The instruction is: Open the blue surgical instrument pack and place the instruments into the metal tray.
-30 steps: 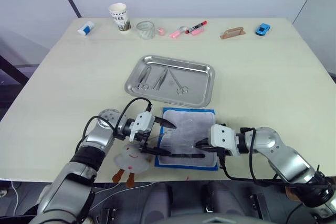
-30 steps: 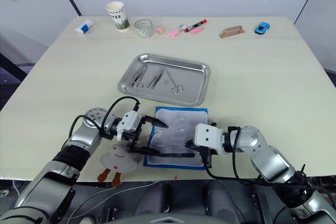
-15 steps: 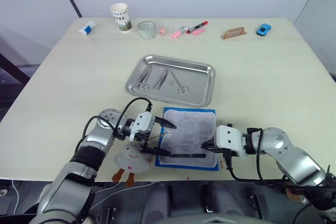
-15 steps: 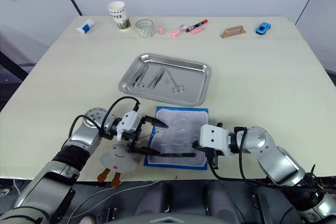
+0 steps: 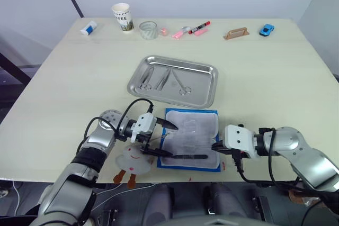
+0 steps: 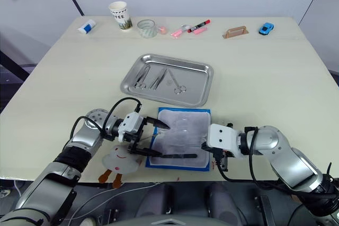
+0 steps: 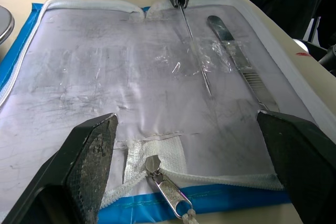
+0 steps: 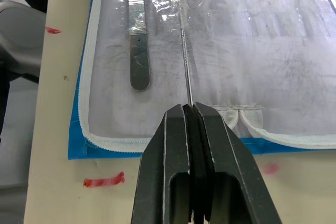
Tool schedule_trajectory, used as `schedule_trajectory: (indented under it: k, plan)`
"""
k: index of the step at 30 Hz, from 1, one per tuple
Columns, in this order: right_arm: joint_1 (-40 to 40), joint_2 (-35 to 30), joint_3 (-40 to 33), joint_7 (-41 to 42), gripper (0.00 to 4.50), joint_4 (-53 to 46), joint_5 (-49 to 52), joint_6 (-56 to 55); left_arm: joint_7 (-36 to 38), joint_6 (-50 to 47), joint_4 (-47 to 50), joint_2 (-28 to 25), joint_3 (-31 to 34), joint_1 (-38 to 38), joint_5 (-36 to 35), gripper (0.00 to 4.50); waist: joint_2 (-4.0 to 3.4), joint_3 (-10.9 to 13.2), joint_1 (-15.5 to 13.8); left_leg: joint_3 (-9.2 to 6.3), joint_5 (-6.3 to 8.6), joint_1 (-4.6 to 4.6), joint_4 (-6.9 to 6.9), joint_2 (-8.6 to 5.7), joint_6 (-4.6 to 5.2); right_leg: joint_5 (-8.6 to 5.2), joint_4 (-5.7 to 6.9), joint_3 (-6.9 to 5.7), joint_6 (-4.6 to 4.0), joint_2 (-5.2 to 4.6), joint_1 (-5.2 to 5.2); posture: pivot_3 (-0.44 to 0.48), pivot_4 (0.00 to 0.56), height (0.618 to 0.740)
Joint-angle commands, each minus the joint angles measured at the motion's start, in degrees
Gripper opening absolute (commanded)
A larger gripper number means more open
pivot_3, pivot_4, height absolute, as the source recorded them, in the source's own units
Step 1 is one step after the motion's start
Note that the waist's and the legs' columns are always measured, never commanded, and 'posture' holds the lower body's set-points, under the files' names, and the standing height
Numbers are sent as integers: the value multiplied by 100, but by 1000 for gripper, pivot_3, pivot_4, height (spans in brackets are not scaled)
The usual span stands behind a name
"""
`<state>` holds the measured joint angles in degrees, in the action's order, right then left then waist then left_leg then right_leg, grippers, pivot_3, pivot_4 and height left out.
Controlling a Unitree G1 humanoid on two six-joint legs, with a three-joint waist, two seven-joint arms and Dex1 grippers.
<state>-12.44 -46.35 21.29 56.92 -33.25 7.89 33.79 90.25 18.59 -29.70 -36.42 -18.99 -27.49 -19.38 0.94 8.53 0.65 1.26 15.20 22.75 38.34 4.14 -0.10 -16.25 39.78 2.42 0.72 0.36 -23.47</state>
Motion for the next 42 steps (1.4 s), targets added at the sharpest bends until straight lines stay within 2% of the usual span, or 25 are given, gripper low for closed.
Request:
schedule_trajectory:
  k: [1, 10, 15, 21, 25, 27, 30, 34, 39, 42]
  plan:
    - [-137, -103, -288, 54, 63, -302, 168, 89, 225, -44, -226, -13, -189, 112, 286, 4500, 0, 0, 1, 0, 0, 0, 0, 0, 0, 0, 0, 0, 0, 0, 0, 0, 150, 728]
    - [63, -635, -788, 240, 63, -427, 397, 96, 225, -20, -328, 0, -192, 40, 283, 4500, 0, 0, -14, -1, 0, 1, 1, -1, 0, 0, 0, -3, 0, -2, 1, 0, 150, 728]
    - [450, -981, -1301, 354, 63, -406, 600, -60, 225, -35, -299, 16, -199, 46, 271, 4500, -1, 0, -21, -1, 0, 1, 1, -1, 0, 0, 0, -3, 1, -3, 2, 0, 150, 728]
    - [1004, -1150, -1852, 413, 63, -399, 745, -347, 225, -96, -184, 18, -192, 87, 260, 4500, -1, -1, -14, -1, 0, 1, 1, -1, 0, 0, 0, -2, 1, -2, 2, 0, 150, 728]
    - [1496, -1331, -2469, 625, 63, -247, 874, -686, 225, -171, -79, 11, -185, 95, 249, 4500, 0, 0, -10, 0, 0, 1, 1, -1, 0, 0, 0, -1, 2, -3, 3, 0, 150, 728]
    - [1496, -1293, -2676, 614, 63, -105, 989, -695, 225, -194, -59, 12, -179, 81, 254, 4500, 0, 0, -4, 1, 0, 0, 2, -1, 0, 0, 0, -1, 3, -2, 3, 0, 150, 728]
    - [1118, -1086, -2744, 389, 63, 40, 1236, -401, 225, -226, -28, 15, -164, 78, 263, 4500, 0, 0, -2, 0, 0, -1, 2, -1, 0, 0, 0, -1, 2, -1, 4, 0, 150, 728]
    - [372, -671, -2476, -57, 63, 108, 1486, 224, 225, -252, -2, 34, -123, 97, 281, 4500, -1, 0, -6, -1, 0, 0, 2, -1, 0, 1, 0, -1, 2, 0, 3, 0, 150, 728]
    - [-767, 126, -2035, -805, 63, 375, 1719, 1287, 210, -305, 74, 83, -40, 170, 321, 4500, -1, 0, 3, -1, 0, 0, 1, -1, 0, 1, 1, -1, 0, 0, 3, 0, 150, 728]
    - [-1409, 862, -1749, -1539, 63, 802, 1537, 1717, 199, -312, 120, 86, 5, 245, 346, 4500, -1, -1, 4, 0, 0, 1, 1, 0, 0, 1, 1, 0, 0, 0, 2, 0, 150, 728]
